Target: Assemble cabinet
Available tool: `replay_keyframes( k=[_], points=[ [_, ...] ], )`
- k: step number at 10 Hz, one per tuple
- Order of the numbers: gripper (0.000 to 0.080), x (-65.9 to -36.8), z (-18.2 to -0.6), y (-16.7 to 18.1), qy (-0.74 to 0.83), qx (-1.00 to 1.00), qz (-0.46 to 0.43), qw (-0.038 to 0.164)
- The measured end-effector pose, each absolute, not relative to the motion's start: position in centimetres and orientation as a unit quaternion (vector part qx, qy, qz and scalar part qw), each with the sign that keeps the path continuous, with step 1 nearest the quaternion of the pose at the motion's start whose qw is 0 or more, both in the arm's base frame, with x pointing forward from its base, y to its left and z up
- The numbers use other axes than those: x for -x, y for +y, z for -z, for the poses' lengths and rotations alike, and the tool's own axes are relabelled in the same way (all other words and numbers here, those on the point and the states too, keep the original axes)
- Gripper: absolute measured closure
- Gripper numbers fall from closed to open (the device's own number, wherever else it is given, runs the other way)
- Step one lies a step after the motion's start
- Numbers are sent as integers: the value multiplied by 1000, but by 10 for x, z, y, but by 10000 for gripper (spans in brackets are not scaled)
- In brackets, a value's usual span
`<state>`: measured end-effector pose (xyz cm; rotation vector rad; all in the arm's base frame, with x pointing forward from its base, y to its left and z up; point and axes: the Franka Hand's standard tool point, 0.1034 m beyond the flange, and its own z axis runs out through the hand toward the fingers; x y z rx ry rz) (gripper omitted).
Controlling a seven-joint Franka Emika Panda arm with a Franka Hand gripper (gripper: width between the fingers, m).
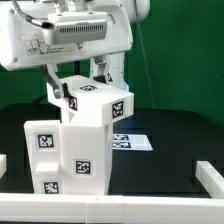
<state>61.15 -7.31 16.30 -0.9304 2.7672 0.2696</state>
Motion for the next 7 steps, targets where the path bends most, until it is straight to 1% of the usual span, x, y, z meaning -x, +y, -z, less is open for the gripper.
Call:
replay_keyframes(
  k=[1,3,4,5,7],
  points=[
    [243,-613,-163,-70,941,305,-95,112],
    [243,-613,-163,-68,932,330,-92,114],
    [194,-613,-162,-68,932,331,-93,113],
    [162,-612,-162,-67,932,332,-93,113],
    [151,-614,-175,-65,928,340,-93,123]
  ],
)
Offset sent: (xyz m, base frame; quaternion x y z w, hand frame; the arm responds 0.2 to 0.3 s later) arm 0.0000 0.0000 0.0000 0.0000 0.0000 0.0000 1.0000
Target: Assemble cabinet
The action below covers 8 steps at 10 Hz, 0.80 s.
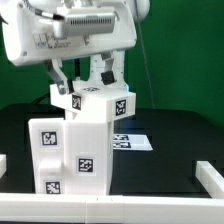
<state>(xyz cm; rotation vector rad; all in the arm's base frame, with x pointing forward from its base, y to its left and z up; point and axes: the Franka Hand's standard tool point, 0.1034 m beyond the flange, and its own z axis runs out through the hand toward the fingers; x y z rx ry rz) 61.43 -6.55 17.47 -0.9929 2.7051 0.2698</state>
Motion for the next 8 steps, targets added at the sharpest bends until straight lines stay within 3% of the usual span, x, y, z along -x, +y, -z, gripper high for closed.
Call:
replay_keyframes(
  k=[3,7,8],
  points=[
    [151,-615,-190,-60,925,343,-93,137],
    [151,-614,-186,-59,894,418,-83,139],
    [151,-607,-185,-54,853,498,-94,125]
  ],
)
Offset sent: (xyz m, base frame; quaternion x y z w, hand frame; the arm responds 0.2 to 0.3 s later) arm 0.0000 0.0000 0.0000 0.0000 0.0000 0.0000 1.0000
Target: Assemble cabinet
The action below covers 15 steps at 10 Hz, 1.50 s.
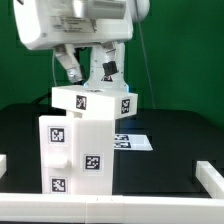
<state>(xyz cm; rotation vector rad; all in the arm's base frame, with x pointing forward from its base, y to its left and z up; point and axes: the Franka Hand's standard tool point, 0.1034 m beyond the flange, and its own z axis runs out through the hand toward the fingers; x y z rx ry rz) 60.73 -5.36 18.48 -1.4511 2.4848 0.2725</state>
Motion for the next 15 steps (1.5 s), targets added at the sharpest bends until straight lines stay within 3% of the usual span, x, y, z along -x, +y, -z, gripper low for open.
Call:
replay_keyframes(
  k=[1,3,9,13,15],
  points=[
    [151,-607,-187,-52,803,577,-100,109],
    [151,-613,-188,-46,705,693,-110,105],
    [151,-614,-185,-46,509,848,-88,119],
    [151,-617,-187,-40,294,949,-71,86],
    [151,-617,-186,-43,237,965,-65,90]
  ],
)
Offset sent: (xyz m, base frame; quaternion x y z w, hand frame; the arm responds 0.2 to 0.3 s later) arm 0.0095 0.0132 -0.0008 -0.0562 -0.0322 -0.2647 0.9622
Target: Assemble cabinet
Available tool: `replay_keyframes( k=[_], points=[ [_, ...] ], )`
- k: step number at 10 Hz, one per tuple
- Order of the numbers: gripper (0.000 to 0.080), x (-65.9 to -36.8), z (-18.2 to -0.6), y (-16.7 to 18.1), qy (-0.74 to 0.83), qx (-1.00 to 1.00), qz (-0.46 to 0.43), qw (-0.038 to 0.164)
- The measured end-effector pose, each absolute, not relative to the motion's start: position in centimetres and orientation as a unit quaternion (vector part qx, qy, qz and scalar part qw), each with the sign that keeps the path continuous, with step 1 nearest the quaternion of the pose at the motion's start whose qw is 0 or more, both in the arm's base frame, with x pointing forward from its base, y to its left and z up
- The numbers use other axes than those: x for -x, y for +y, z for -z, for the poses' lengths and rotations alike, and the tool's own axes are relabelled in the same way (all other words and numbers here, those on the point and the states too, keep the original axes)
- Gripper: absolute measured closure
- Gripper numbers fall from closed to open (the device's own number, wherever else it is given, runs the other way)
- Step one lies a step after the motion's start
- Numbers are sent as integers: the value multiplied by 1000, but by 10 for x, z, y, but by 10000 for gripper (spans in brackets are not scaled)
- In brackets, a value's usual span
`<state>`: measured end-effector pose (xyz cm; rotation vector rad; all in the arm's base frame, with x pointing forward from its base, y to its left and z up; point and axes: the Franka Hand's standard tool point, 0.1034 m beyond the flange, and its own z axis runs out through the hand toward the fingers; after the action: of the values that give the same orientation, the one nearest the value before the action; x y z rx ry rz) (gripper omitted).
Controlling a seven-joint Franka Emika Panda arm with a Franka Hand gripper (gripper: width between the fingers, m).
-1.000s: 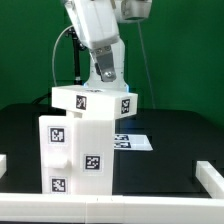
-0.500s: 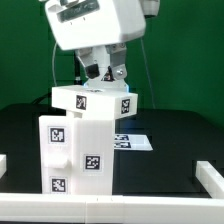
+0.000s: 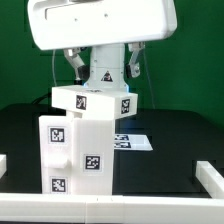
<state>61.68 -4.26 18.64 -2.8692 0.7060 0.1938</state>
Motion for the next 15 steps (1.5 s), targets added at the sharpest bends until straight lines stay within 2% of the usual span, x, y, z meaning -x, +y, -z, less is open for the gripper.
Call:
replay_keyframes(
  k=[3,6,8,12,15],
  points=[
    [151,-617,-186,-46,119,987,-50,91],
    [151,-623,-183,-59,-107,992,-8,64],
    [151,-624,-185,-61,-192,980,-6,54],
    [151,-623,-184,-65,-258,965,-4,53],
    [151,-611,-181,-58,-289,956,9,51]
  ],
)
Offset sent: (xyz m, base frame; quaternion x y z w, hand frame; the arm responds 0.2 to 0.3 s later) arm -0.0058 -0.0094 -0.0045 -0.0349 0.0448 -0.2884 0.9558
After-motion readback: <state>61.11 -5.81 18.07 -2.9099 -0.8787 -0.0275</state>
